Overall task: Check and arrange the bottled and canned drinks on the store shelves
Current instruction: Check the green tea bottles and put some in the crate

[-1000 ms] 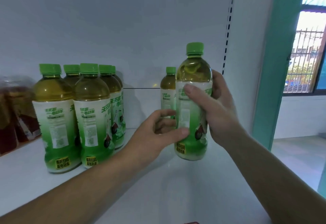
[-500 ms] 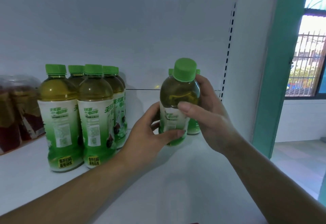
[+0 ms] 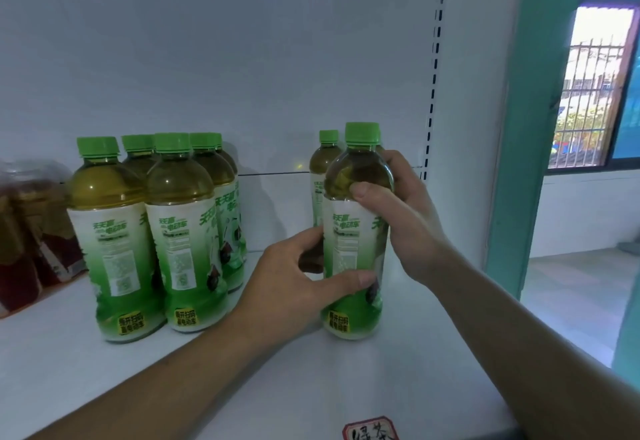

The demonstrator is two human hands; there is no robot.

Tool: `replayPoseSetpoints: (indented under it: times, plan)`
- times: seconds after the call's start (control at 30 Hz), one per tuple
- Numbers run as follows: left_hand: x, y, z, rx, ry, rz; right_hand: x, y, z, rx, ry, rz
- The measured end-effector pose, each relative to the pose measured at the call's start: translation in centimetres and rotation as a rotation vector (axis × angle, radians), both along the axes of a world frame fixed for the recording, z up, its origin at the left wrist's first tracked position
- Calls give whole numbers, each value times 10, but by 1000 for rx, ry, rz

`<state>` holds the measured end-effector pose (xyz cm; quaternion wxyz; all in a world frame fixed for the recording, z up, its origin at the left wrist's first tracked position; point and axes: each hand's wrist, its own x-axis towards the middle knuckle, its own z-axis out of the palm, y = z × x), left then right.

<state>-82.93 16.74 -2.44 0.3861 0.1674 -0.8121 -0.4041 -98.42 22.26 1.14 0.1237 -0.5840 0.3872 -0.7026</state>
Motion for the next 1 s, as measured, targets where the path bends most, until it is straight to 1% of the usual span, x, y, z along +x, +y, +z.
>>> replayPoseSetpoints:
  times: [0.07,0.17,0.23,0.33,0.4,0.53,0.6,0.7,0.77,0.87,0.93,1.0]
  plan:
    - [0,0,0,-2,7,26,4,5,6,70,2,-10]
    - [6,5,7,62,27,14,13,24,22,247,59,-53]
    - [4,6,12,41,16,31,17,34,33,282,98,-121]
    - [8,22,23,0,-16,32,35,65,58,206,84,-283]
    - [13,44,25,-32,-51,-3,50,94,72,195,153,-404]
    - [26,104,18,-11,-47,-151,73,157,78,314,400,-741]
    - [28,135,9,11,-37,-240,77,190,76,380,439,-860]
    - [27,178,-10,68,-68,-367,77,238,63,470,395,-911]
    - [22,205,-30,112,-120,-457,77,267,47,572,414,-964]
    - [12,238,-80,183,-263,-576,70,302,8,836,502,-1001]
    - [4,253,-123,184,-403,-605,64,321,-30,1025,546,-978]
    - [-3,265,-170,200,-539,-611,54,339,-77,1188,539,-938]
